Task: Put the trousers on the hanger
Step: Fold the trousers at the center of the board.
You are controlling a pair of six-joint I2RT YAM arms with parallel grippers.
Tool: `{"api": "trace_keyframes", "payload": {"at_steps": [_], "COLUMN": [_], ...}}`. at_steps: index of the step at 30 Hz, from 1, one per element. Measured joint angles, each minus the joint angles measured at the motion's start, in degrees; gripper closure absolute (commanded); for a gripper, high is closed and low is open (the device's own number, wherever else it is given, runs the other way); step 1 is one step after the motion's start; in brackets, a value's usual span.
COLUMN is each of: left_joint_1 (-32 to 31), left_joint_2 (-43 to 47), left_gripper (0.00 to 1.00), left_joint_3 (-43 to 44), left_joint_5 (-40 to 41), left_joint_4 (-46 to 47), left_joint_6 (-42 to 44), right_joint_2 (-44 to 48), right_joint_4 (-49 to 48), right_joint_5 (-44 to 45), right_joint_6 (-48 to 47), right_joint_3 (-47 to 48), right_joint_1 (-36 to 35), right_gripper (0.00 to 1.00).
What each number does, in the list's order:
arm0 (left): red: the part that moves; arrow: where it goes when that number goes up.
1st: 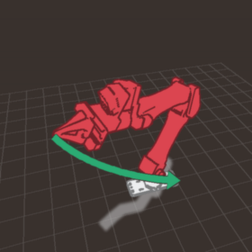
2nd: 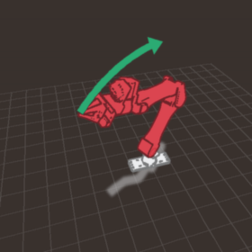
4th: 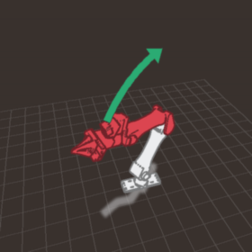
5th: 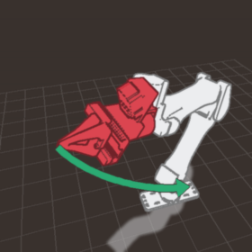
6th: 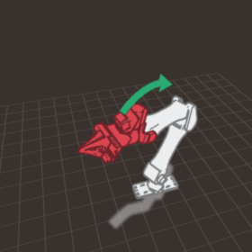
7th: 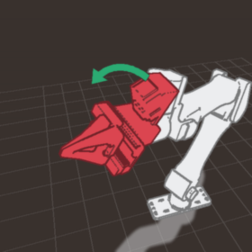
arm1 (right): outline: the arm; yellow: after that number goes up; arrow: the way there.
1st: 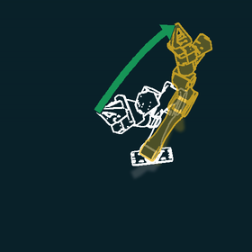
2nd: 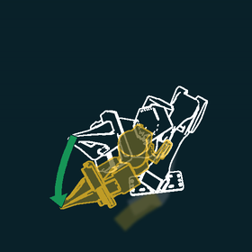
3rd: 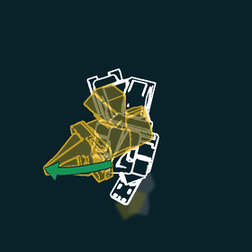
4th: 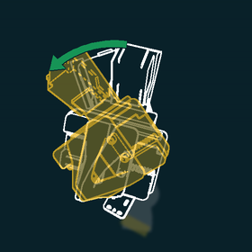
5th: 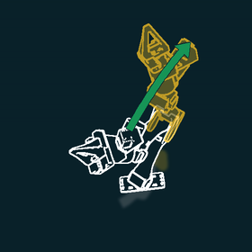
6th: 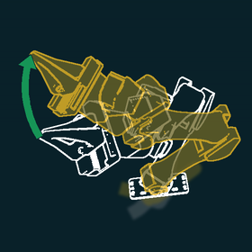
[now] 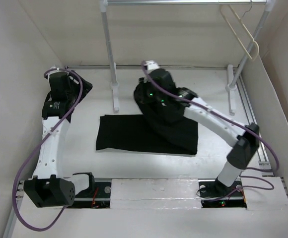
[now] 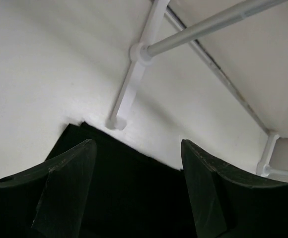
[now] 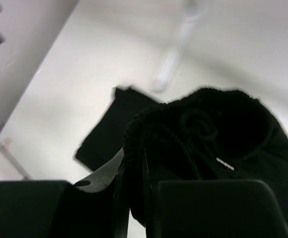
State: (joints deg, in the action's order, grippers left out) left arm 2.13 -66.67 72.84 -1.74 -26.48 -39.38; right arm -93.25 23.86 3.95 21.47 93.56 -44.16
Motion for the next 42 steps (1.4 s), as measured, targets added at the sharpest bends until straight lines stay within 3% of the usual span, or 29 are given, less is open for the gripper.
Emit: {"api": "trace_keyframes", "payload": {"at_steps": [5,7,8,9,10,14,16,17,19,20,22,25,27,28,29,36,38,42], "left_joint_1": [0.9,2.7,3.6,4.3,4.8,5.1,5.1,5.1,4.4,3.6,1.0,-2.9,-5.4,-6.5,-7.5,-22.2,-24.6,-27.5], "left_joint_2": [0.3,0.7,0.9,1.1,1.3,1.7,1.9,2.0,2.0,2.0,2.0,1.6,1.4,1.1,0.9,-3.6,-4.7,-7.2], "left_gripper": [0.35,0.35,0.35,0.34,0.34,0.34,0.35,0.36,0.36,0.37,0.4,0.49,0.5,0.5,0.5,0.58,0.62,0.59], "left_joint_3": [-0.8,-0.8,-0.8,-0.8,-0.8,-1.4,-3.5,-5.4,-10.3,-12.9,-17.5,-21.6,-23.5,-24.2,-24.5,-24.6,-24.6,-24.6], "left_joint_5": [0.7,1.7,2.4,3.7,5.1,9.3,9.6,9.5,9.6,9.5,8.5,6.4,5.0,4.7,4.2,5.3,5.0,5.0], "left_joint_4": [-2.3,-3.1,-3.4,-3.8,-4.2,-4.9,-4.9,-4.7,-4.6,-4.6,-4.9,-5.0,-4.0,-3.7,-3.6,-2.4,-2.4,-2.8], "left_joint_6": [1.3,2.0,2.4,2.8,3.2,5.2,6.1,6.4,6.8,7.0,7.2,7.6,8.1,8.2,8.2,7.8,7.8,7.6], "right_joint_2": [-18.8,-24.4,-26.9,-29.1,-30.8,-32.5,-28.2,-24.8,-15.8,-10.9,-2.3,5.0,7.0,7.5,7.9,7.2,7.3,7.3], "right_joint_4": [-2.6,-2.8,-2.8,-2.8,-2.6,1.7,0.9,1.0,0.5,-0.1,-0.9,-1.4,-1.8,-1.7,-1.6,0.4,0.1,-0.1], "right_joint_5": [-2.6,-4.3,-5.4,-6.4,-7.5,-10.2,-10.1,-10.1,-10.4,-10.4,-10.8,-9.7,-9.5,-9.7,-9.9,-12.3,-12.7,-13.9], "right_joint_6": [3.0,4.1,4.3,4.6,4.2,1.5,-0.4,-1.1,-2.5,-3.1,-4.7,-7.4,-9.1,-9.7,-10.3,-12.9,-13.5,-14.3], "right_joint_3": [11.6,14.0,15.1,15.9,16.5,17.2,12.4,8.8,0.3,-3.8,-10.3,-16.4,-20.6,-23.1,-25.6,-31.7,-31.6,-31.7], "right_joint_1": [-10.2,-12.8,-14.0,-15.2,-16.3,-18.9,-18.3,-17.6,-14.3,-11.9,-6.2,-0.6,-0.8,-1.5,-2.2,-2.1,-0.9,1.9], "right_gripper": [0.74,0.56,0.34,0.24,0.23,0.21,0.28,0.48,0.71,0.9,0.98,0.96,0.85,0.78,0.58,0.56,0.56,0.56]}}
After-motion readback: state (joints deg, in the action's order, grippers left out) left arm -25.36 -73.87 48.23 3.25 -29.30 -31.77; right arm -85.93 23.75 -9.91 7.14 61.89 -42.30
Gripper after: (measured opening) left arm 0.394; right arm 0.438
